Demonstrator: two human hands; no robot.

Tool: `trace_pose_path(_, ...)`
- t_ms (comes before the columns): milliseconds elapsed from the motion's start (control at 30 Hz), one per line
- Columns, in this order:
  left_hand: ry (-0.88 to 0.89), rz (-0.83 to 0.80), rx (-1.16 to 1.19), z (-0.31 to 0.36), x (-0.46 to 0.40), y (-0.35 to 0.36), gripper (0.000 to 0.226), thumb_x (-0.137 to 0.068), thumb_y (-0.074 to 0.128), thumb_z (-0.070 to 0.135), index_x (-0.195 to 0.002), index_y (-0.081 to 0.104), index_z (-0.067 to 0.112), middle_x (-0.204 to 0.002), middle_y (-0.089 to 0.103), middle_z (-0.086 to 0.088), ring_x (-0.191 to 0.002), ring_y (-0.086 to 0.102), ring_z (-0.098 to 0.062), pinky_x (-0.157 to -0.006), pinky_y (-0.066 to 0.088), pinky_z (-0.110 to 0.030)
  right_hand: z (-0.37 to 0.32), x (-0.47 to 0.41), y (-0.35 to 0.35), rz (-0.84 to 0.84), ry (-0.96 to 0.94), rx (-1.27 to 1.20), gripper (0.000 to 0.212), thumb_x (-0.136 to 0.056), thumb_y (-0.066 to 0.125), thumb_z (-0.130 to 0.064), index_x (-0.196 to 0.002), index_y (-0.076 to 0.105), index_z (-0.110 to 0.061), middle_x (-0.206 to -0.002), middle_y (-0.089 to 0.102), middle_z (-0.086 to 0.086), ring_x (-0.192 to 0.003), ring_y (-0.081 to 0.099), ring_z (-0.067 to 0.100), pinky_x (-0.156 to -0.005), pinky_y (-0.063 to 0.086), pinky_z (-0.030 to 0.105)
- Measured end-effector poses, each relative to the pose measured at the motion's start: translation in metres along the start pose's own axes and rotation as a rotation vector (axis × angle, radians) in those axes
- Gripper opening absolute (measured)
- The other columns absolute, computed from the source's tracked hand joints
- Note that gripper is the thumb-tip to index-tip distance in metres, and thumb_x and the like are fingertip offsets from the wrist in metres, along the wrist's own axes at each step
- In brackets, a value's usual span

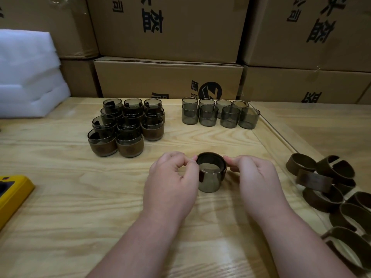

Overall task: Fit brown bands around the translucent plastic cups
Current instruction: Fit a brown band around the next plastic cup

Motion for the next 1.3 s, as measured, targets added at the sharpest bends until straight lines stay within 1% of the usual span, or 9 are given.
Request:
trace_pose_path(100, -0.007, -0.004, -0.049, 0.0009, 0.0005, -0.0004, 0.034, -0.083, 0.047, 0.055, -0.078, 0.074, 0.035, -0.099, 0.055, 0.045, -0.114, 0.052, -0.003, -0.095, 0.043, -0.032, -0.0012, -0.0009, 0.0009, -0.001, 0.04, 0.007, 0.044, -0.078, 0.044, -0.035, -0.085, 0.075, -0.006, -0.079, 0.075, -0.022, -0.079, 0.066, -0.003, -0.069, 0.045, 0.026)
trace_pose_path(233, -0.005, -0.012, -0.088, 0.003, 0.0008, -0.0017, 0.039, -0.085, 0.045, 0.055, -0.077, 0.074, 0.03, -0.091, 0.054, 0.039, -0.115, 0.055, -0.009, -0.1, 0.045, -0.039, 0.0019, -0.0028, 0.0022, -0.003, 0.083, 0.004, 0.033, -0.085, 0.049, -0.032, -0.081, 0.079, -0.018, -0.082, 0.077, -0.018, -0.082, 0.068, -0.002, -0.072, 0.046, 0.026)
trace_pose_path(333, -0.011, -0.018, -0.092, 0.003, 0.0011, -0.0018, 0.04, -0.085, 0.045, 0.054, -0.075, 0.073, 0.027, -0.086, 0.055, 0.037, -0.111, 0.057, -0.012, -0.1, 0.046, -0.042, 0.0035, -0.0041, 0.0018, 0.002, 0.103, 0.029, 0.032, -0.094, 0.052, -0.021, -0.075, 0.076, -0.01, -0.072, 0.075, -0.014, -0.077, 0.066, 0.007, -0.069, 0.045, 0.027)
trace_pose_path(467, -0.047, -0.037, -0.074, 0.0012, 0.001, -0.0014, 0.04, -0.084, 0.045, 0.055, -0.076, 0.073, 0.028, -0.098, 0.061, 0.032, -0.117, 0.057, -0.012, -0.106, 0.044, -0.045, 0.0044, -0.0033, 0.0009, -0.036, 0.111, 0.018, 0.04, -0.095, 0.054, -0.02, -0.062, 0.076, -0.024, -0.064, 0.071, -0.016, -0.062, 0.06, -0.005, -0.057, 0.043, 0.013)
trace_pose_path(567, -0.06, -0.049, -0.076, 0.0002, 0.0004, 0.0, 0.041, -0.083, 0.045, 0.056, -0.077, 0.075, 0.028, -0.11, 0.066, 0.026, -0.121, 0.057, -0.012, -0.108, 0.042, -0.045, 0.0031, -0.0023, 0.002, -0.049, 0.127, 0.0, 0.033, -0.093, 0.053, -0.024, -0.072, 0.079, -0.021, -0.067, 0.072, -0.012, -0.062, 0.061, -0.002, -0.054, 0.043, 0.012)
trace_pose_path(733, -0.07, -0.066, -0.095, -0.0002, 0.0018, 0.0, 0.044, -0.083, 0.043, 0.056, -0.08, 0.076, 0.027, -0.119, 0.069, 0.021, -0.122, 0.057, -0.013, -0.109, 0.042, -0.046, 0.0015, -0.001, 0.0048, -0.056, 0.141, 0.011, 0.059, -0.075, 0.048, -0.041, -0.1, 0.064, 0.011, -0.078, 0.071, 0.014, -0.071, 0.06, 0.031, -0.068, 0.05, 0.042)
trace_pose_path(800, -0.078, -0.071, -0.096, 0.0008, 0.0021, -0.0003, 0.045, -0.083, 0.042, 0.057, -0.081, 0.076, 0.028, -0.119, 0.069, 0.023, -0.122, 0.057, -0.012, -0.11, 0.041, -0.046, -0.0012, -0.0001, 0.0048, -0.043, 0.132, 0.022, 0.062, -0.074, 0.048, -0.041, -0.107, 0.061, 0.01, -0.102, 0.068, 0.029, -0.095, 0.06, 0.045, -0.083, 0.053, 0.054)
trace_pose_path(1200, -0.135, -0.05, -0.063, 0.0032, 0.0022, -0.001, 0.042, -0.08, 0.043, 0.055, -0.076, 0.075, 0.029, -0.088, 0.07, 0.024, -0.107, 0.061, -0.01, -0.105, 0.046, -0.044, -0.0005, 0.0005, 0.0066, -0.037, 0.156, 0.071, 0.061, -0.074, 0.047, -0.04, -0.107, 0.061, 0.009, -0.107, 0.063, 0.028, -0.096, 0.055, 0.042, -0.084, 0.051, 0.056)
trace_pose_path(1300, -0.136, -0.03, -0.068, 0.0048, 0.0012, -0.0026, 0.036, -0.079, 0.042, 0.053, -0.078, 0.072, 0.034, -0.085, 0.07, 0.022, -0.101, 0.061, -0.012, -0.099, 0.049, -0.045, 0.003, 0.001, 0.0091, -0.016, 0.131, 0.069, 0.044, -0.075, 0.047, -0.04, -0.091, 0.076, -0.01, -0.09, 0.074, 0.009, -0.087, 0.064, 0.023, -0.076, 0.054, 0.041)
Point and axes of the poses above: each hand's wrist, its own x-axis away from the middle knuckle, its own y-axis out of the palm, z = x × y, the point moved 1 cm from there along -x, towards the middle knuckle
